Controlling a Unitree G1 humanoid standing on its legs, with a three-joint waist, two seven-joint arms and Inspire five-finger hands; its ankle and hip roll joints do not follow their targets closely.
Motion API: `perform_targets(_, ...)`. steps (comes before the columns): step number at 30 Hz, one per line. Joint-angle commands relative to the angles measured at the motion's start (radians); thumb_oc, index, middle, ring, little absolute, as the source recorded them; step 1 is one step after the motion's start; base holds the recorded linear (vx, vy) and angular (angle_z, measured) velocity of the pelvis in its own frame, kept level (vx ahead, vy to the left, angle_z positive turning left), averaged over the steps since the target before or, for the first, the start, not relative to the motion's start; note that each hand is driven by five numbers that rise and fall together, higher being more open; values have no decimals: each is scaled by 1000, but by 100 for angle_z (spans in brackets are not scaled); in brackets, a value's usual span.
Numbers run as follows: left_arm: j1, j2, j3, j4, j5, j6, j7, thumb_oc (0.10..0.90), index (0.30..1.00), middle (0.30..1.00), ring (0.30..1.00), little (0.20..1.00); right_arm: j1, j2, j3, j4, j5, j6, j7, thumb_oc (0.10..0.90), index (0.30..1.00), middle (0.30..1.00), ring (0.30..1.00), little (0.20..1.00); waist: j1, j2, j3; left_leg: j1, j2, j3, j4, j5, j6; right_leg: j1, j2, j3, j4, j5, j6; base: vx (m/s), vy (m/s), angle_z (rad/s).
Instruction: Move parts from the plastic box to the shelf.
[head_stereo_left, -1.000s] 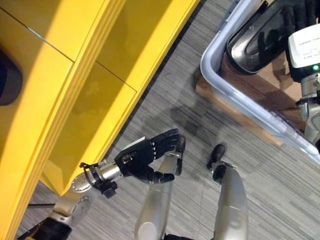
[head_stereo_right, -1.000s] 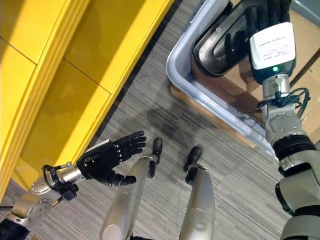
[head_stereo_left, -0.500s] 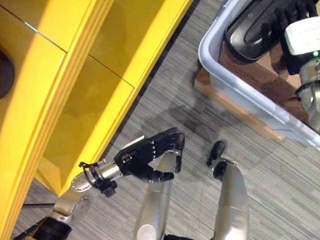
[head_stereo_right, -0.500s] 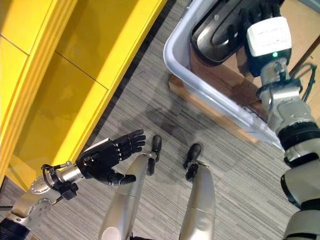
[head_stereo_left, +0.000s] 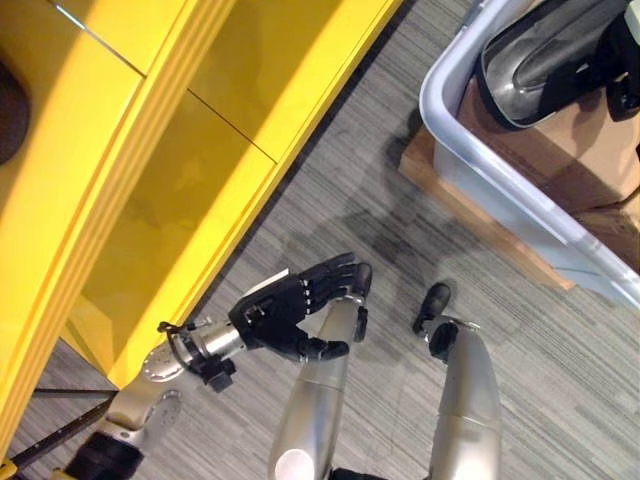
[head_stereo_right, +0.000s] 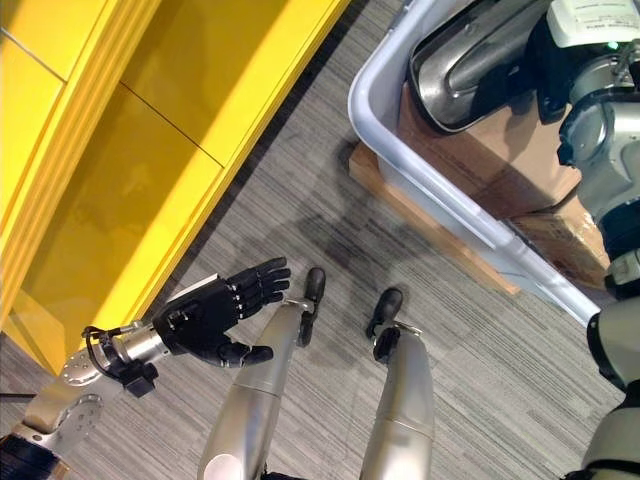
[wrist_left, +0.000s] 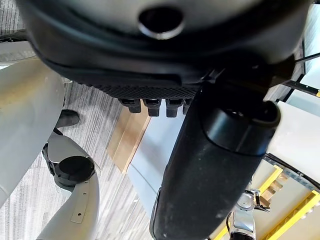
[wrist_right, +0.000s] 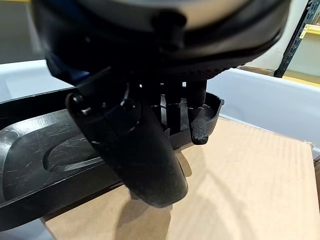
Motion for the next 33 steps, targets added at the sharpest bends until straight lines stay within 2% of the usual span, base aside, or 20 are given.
perform_targets(1,39,-14,29,-119,5,-51,-28,900,1000,1000,1000,1000,157,-3,83,63,-19,-2,49,400,300,300,300,300,-6,54,-22,36,-43,-17,-219,72,16,23,68,-10,195,-190,-11,0,0,0)
perform_targets(3,47,-12,32,-119,1,-60,-42,900,1000,1000,1000,1000,174,0,63,34,-92,-17,-25,400,300,300,300,300,-12,52,-22,65,-39,-14,-234,75,15,51,74,-7,173,-183,-9,-40,6,-2)
perform_targets(7,58,-15,38,-124,-1,-68,-56,900,1000,1000,1000,1000,192,1,48,2,-161,-30,-88,400,300,300,300,300,-17,49,-22,103,-36,-12,-259,82,14,86,81,-4,141,-172,-4,-39,11,-5)
perform_targets(8,61,-14,39,-122,-6,-78,-65,900,1000,1000,1000,1000,204,1,40,-22,-200,-28,-134,400,300,300,300,300,-21,44,-22,135,-31,-10,-285,88,14,118,85,-4,109,-160,0,-54,18,-7)
perform_targets(12,68,-5,49,-124,-21,-87,-78,900,1000,1000,1000,1000,220,-9,28,-59,-217,-31,-202,400,300,300,300,300,-30,35,-22,192,-28,-8,-329,97,11,177,96,0,46,-140,6,-65,27,-14)
perform_targets(13,68,-1,67,-135,-26,-86,-87,900,1000,1000,1000,1000,248,-22,-10,-110,-234,-35,-248,400,300,300,300,300,-37,27,-22,230,-15,-2,-383,132,7,217,116,-5,-27,-95,6,-136,32,-34)
perform_targets(14,74,1,75,-142,-27,-81,-98,900,1000,1000,1000,1000,271,-24,-32,-135,-256,-41,-281,400,300,300,300,300,-41,19,-22,257,-11,0,-404,136,3,246,122,-2,-59,-84,11,-162,30,-37)
perform_targets(15,86,-1,89,-147,-24,-78,-108,900,1000,1000,1000,1000,297,-47,-62,-208,-278,-23,-335,400,300,300,300,300,-52,-2,-22,325,-4,8,-459,145,-4,318,137,9,-147,-59,22,-71,20,-34)
perform_targets(17,88,-3,96,-148,-33,-74,-116,900,1000,1000,1000,1000,321,-58,-102,-269,-286,-9,-371,400,300,300,300,300,-61,-18,-22,388,-1,16,-500,150,-7,383,139,14,-211,-41,29,-42,39,-26)
perform_targets(21,98,-11,112,-157,-34,-56,-155,900,1000,1000,1000,1000,393,-78,-200,-355,-316,-21,-384,400,300,300,300,300,-75,-39,-22,498,1,30,-575,161,-14,498,133,25,-333,-4,51,-14,48,-21)
perform_targets(23,106,-23,130,-166,-35,-31,-193,900,1000,1000,1000,1000,456,-99,-272,-417,-336,-23,-377,400,300,300,300,300,-85,-54,-23,603,4,49,-652,173,-20,612,125,29,-447,30,70,-7,89,-11)
perform_targets(24,106,-22,130,-166,-35,-31,-193,900,1000,1000,1000,1000,459,-100,-274,-418,-337,-22,-377,400,300,300,300,300,-84,-53,-25,602,6,48,-654,176,-20,611,128,28,-452,35,70,36,84,-5)
perform_targets(28,121,-37,140,-164,-33,-20,-224,900,1000,1000,1000,1000,579,-104,-361,-469,-311,-31,-372,400,300,300,300,300,-98,-68,-90,688,11,71,-740,186,-26,715,120,31,-581,72,92,53,73,-4)
perform_targets(31,132,-41,146,-164,-33,-20,-236,900,1000,1000,1000,1000,637,-98,-404,-494,-312,-40,-366,400,300,300,300,300,-102,-71,-111,730,14,81,-775,188,-27,759,116,31,-629,89,103,71,73,-3)
perform_targets(33,144,-61,151,-164,-30,-18,-244,900,1000,1000,1000,1000,740,-73,-474,-544,-254,-29,-356,400,300,300,300,300,-116,-82,-160,796,19,99,-824,191,-24,819,109,32,-687,116,119,123,133,-8)
